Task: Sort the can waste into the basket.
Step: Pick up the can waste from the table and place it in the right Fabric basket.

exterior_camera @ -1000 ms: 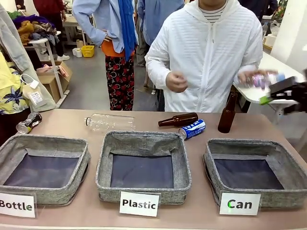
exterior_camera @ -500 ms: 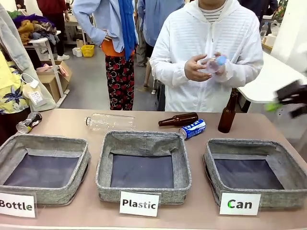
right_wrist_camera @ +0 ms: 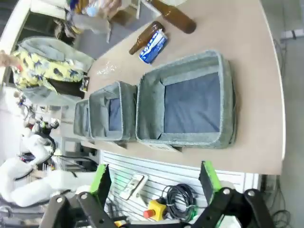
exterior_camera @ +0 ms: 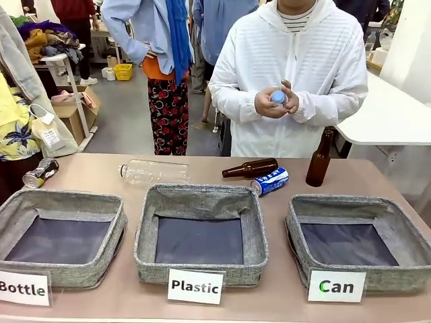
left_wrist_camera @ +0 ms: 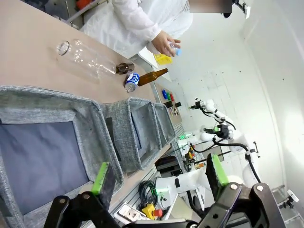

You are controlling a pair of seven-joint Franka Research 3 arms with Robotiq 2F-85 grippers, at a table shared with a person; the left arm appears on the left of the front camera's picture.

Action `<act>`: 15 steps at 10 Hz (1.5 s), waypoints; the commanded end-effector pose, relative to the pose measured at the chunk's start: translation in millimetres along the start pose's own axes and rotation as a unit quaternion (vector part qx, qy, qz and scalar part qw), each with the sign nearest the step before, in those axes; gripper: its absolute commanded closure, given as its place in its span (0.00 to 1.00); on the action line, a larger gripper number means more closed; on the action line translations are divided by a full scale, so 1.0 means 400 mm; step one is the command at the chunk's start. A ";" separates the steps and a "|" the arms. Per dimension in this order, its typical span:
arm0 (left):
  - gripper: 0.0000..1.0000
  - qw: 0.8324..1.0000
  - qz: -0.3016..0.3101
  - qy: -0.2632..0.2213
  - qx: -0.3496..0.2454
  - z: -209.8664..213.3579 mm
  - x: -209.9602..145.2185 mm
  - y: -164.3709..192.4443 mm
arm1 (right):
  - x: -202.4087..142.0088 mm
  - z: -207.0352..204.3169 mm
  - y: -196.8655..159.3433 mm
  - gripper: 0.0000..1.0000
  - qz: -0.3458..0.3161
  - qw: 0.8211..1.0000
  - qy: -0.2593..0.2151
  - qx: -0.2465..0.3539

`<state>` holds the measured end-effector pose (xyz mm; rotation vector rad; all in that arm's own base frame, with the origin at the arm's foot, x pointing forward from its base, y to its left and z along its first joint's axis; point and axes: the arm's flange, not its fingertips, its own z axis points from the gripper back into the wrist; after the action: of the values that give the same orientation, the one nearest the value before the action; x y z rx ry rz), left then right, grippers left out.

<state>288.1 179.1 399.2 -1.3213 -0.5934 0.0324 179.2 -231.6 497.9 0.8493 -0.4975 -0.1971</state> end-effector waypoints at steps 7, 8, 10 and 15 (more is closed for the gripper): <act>0.00 1.000 -0.012 -0.005 -0.011 0.000 0.003 -0.001 | 0.032 -0.107 -0.080 0.00 -0.060 0.997 -0.043 0.025; 0.00 1.000 -0.012 -0.005 -0.011 0.000 0.003 -0.001 | 0.055 -0.145 0.022 0.00 -0.028 0.999 -0.040 -0.024; 0.00 1.000 -0.012 -0.005 -0.011 0.000 0.003 -0.001 | 0.087 -0.240 0.219 0.00 0.054 0.992 -0.028 -0.113; 0.00 1.000 -0.012 -0.005 -0.011 0.000 0.003 -0.001 | 0.095 -0.582 0.506 0.00 0.219 0.948 0.082 -0.214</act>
<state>289.1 179.0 399.0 -1.3218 -0.5916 0.0295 306.4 37.3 552.2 0.3561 -0.4700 0.1779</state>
